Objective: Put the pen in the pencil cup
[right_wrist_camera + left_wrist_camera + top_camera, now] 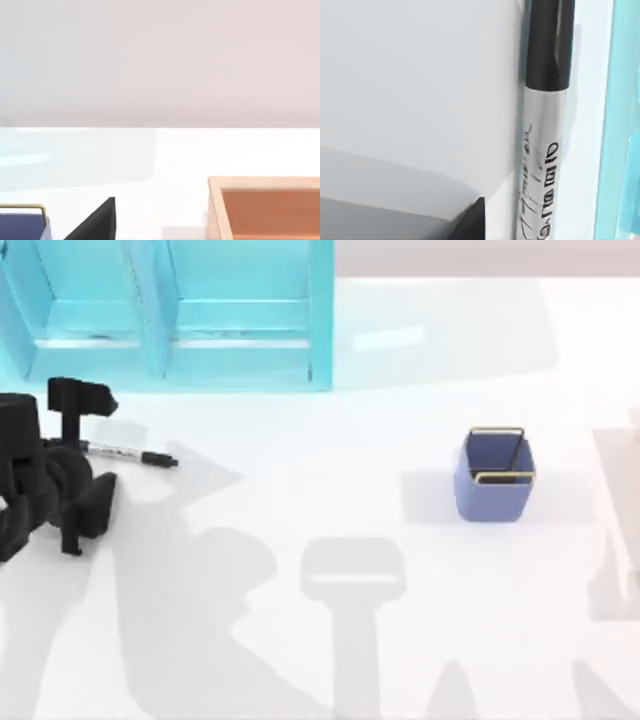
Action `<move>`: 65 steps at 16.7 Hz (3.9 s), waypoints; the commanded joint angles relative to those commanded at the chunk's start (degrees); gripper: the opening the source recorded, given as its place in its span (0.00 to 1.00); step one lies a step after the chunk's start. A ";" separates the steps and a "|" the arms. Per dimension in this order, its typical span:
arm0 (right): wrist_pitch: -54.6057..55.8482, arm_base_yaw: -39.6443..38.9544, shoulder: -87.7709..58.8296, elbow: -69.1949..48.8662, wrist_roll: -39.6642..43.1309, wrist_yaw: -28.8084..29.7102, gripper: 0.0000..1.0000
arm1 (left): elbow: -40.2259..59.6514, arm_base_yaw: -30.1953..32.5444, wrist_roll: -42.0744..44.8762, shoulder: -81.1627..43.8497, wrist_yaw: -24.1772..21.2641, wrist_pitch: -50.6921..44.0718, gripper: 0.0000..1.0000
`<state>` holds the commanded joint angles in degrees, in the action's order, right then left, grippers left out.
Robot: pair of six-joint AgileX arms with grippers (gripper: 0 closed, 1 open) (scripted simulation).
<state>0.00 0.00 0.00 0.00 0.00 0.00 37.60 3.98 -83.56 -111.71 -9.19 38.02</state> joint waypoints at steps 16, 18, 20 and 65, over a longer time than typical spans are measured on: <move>0.00 0.00 0.00 0.00 0.00 0.00 1.00 | 8.81 1.52 -0.83 -12.12 1.05 3.60 0.55; 0.00 0.00 0.00 0.00 0.00 0.00 1.00 | 8.81 1.52 -0.83 -12.12 1.05 3.60 0.40; 0.00 0.00 0.00 0.00 0.00 0.00 1.00 | 8.81 1.52 -0.83 -12.12 1.05 3.60 0.25; 0.00 0.00 0.00 0.00 0.00 0.00 1.00 | 16.35 19.11 14.93 33.63 23.57 -60.33 0.00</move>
<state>0.00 0.00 0.00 0.00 0.00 0.00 53.95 23.10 -68.63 -78.09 14.39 -22.31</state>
